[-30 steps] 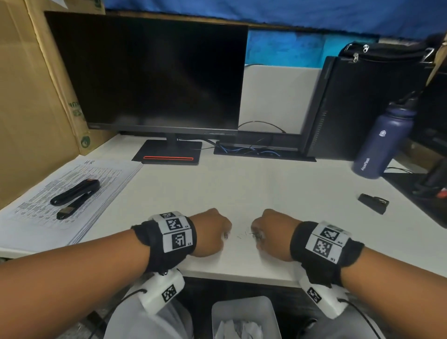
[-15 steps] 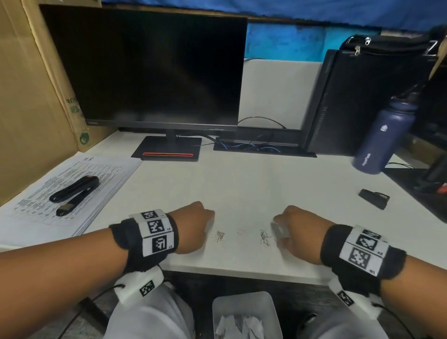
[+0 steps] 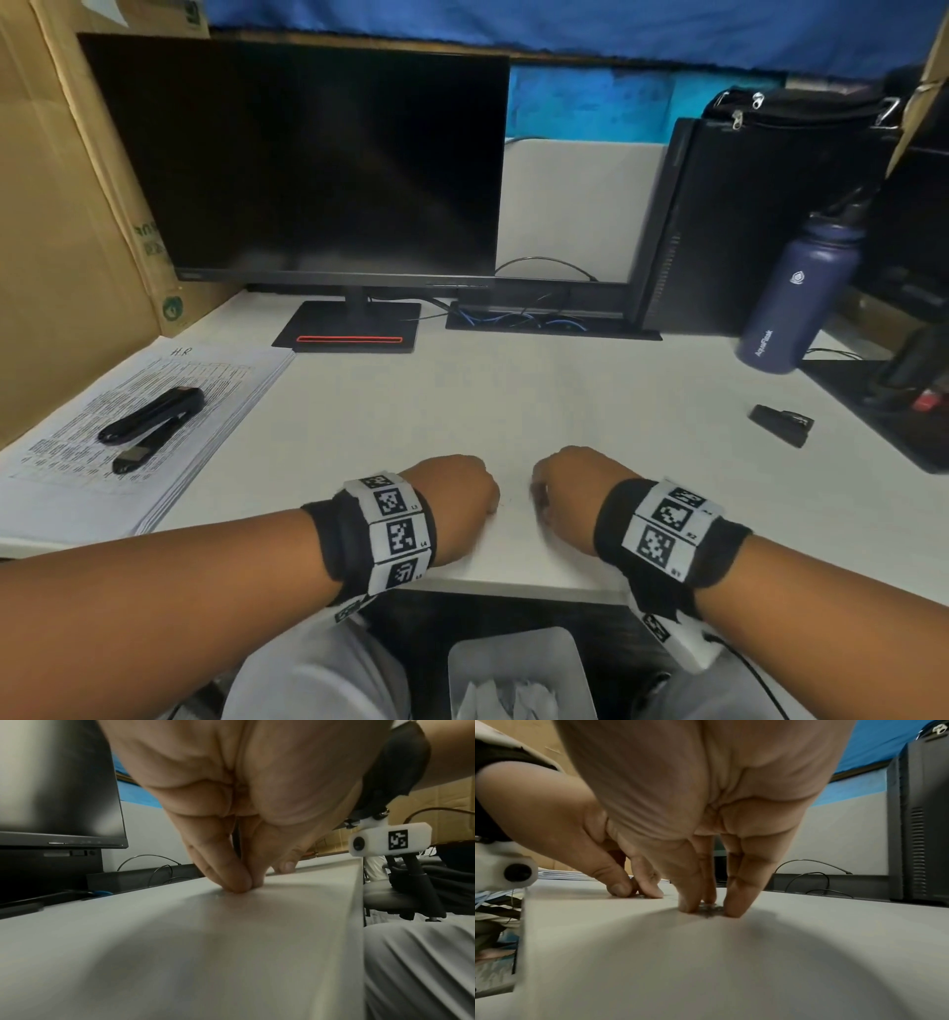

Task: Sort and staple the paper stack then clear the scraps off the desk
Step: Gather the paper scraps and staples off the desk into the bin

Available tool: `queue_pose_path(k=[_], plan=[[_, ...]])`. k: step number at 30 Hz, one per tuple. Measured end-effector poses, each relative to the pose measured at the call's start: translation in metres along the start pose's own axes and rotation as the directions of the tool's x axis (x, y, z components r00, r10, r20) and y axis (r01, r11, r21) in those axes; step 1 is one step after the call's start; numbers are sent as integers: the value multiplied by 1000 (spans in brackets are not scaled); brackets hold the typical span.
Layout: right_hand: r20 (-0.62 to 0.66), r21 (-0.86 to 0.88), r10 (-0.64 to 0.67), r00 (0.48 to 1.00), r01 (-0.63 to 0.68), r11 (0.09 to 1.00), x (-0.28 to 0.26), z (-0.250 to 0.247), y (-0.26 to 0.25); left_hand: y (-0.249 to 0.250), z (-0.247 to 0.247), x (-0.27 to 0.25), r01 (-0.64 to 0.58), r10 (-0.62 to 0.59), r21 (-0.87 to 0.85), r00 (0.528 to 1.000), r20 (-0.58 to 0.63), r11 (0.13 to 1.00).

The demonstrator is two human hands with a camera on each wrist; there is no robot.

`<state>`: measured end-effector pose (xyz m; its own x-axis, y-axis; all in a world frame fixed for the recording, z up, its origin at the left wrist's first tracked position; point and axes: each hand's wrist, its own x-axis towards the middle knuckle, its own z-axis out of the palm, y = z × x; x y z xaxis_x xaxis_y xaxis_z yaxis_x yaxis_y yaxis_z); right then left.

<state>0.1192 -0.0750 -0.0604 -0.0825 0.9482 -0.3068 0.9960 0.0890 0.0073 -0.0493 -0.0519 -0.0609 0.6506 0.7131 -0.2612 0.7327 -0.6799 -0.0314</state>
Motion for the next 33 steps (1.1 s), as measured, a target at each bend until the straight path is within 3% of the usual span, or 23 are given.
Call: queue_pose_path(k=[5,14,17,19,21,23,24,25,27,29,30,31,33], plan=[[-2,-61,-67,998,67,996,-4,-4,-7,-2,3,10,12,-12,-1,1000,-19,1000],[22,-123,0,1000,3,992,5,-15,-16,3,1,20,20,-15,71,998,-66,997],[29,-10,35,999,-35,999,8,-23,-7,-5,-9,27,86,-85,38,996,-17,996],[13,224,90,996,-91,970,11,-26,8,-16,-18,32,145,-145,5,988,49,989],[6,571,167,986,-141,808,12,-25,27,-31,-27,34,223,-218,-68,973,70,973],[40,895,225,973,-135,424,6,-20,43,-51,-34,31,314,-316,-293,948,42,903],[54,976,235,970,-101,193,1,-18,49,-62,-36,28,339,-371,-479,928,29,810],[66,998,242,968,-66,-7,-3,-15,54,-71,-36,24,329,-426,-681,904,27,654],[93,959,241,966,-21,-284,-11,-9,62,-84,-34,10,167,-506,-966,861,46,198],[109,893,215,971,-1,-450,-20,-6,66,-88,-33,-8,-47,-491,-963,866,94,-266],[112,868,191,975,-3,-496,-26,-6,65,-89,-32,-18,-100,-447,-901,887,112,-423],[120,851,160,980,-19,-525,-34,-4,63,-85,-32,-29,-112,-373,-835,921,117,-539],[143,835,65,988,-86,-543,-55,-1,55,-73,-25,-51,-73,-197,-722,976,89,-688]])
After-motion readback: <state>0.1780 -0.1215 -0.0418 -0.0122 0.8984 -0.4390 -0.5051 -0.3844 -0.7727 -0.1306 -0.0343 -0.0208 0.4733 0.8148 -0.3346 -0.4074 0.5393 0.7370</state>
